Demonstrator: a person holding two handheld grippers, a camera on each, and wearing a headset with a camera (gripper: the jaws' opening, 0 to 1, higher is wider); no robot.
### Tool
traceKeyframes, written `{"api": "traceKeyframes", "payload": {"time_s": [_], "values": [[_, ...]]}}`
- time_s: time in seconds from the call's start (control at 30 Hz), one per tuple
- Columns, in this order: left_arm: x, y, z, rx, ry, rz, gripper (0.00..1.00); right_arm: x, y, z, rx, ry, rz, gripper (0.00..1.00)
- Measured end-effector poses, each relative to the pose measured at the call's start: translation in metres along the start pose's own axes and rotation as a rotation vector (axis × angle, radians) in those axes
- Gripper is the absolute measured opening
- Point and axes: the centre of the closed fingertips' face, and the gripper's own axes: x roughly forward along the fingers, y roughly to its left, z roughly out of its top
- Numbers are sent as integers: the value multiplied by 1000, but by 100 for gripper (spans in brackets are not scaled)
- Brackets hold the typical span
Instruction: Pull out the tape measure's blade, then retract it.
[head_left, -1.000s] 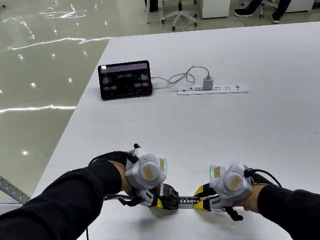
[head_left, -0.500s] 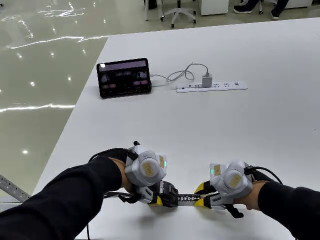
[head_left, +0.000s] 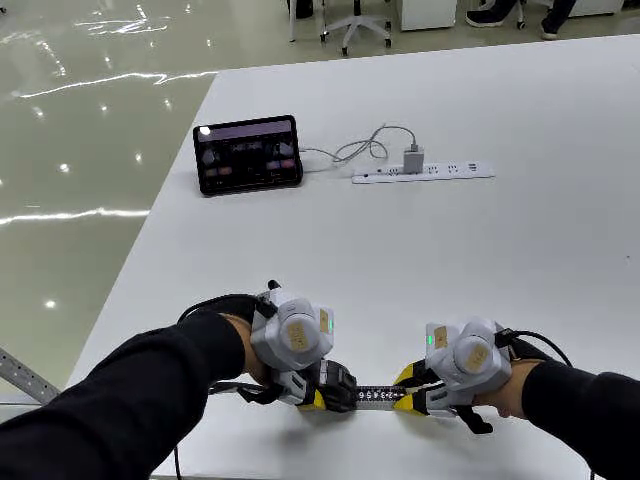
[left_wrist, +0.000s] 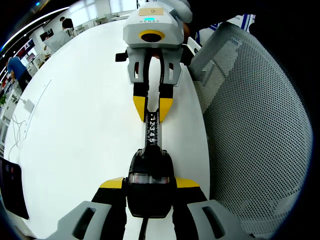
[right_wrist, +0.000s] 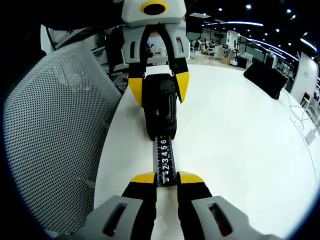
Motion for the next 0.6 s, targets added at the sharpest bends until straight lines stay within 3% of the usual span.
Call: {"api": "traceKeyframes", "payload": {"time_s": [0.6], "values": [[0, 0, 0, -4, 3, 2, 31, -10, -2, -9, 8, 4, -4, 10]]}}
